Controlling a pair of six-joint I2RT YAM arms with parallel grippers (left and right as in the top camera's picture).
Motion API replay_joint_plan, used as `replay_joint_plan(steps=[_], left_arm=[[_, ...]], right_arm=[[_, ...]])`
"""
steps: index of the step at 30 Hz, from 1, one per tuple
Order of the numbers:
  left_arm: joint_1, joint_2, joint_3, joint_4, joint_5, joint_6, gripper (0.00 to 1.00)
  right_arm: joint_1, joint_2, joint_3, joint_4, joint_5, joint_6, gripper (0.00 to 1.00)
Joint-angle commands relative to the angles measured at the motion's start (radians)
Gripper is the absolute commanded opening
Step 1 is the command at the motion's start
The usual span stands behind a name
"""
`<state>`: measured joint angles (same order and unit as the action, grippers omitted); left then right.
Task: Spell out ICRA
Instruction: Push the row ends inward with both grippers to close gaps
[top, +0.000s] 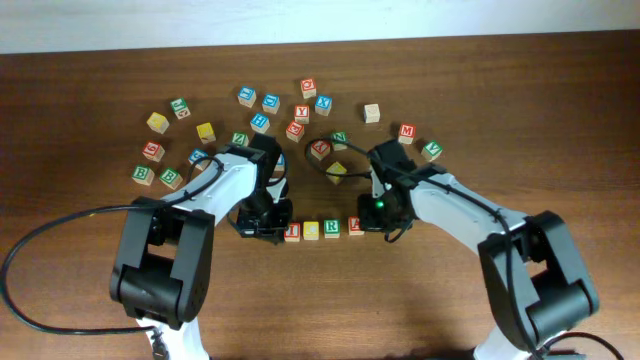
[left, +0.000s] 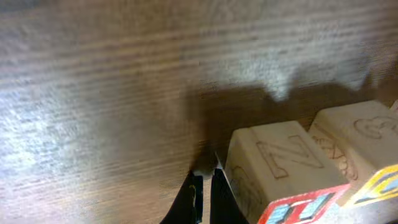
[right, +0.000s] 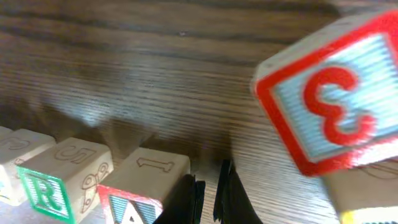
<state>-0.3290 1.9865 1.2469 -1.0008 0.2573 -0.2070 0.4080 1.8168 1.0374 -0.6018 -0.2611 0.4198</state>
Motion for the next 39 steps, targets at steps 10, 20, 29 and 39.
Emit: replay_joint_plan(steps=[10, 20, 29, 39], left_arm=[[-0.014, 0.011, -0.012, 0.049, 0.061, -0.013, 0.00], [-0.042, 0.011, -0.012, 0.055, 0.061, -0.013, 0.00], [-0.042, 0.011, -0.012, 0.081, 0.060, -0.013, 0.00], [-0.042, 0.011, -0.012, 0.096, 0.016, -0.013, 0.00]], right_arm=[[0.018, 0.032, -0.003, 0.031, -0.050, 0.007, 0.04], [0.019, 0.032, -0.003, 0.031, -0.091, 0.007, 0.04], [0.053, 0.032, -0.003, 0.057, -0.075, 0.034, 0.04], [0.056, 0.032, -0.003, 0.030, -0.042, 0.098, 0.04]])
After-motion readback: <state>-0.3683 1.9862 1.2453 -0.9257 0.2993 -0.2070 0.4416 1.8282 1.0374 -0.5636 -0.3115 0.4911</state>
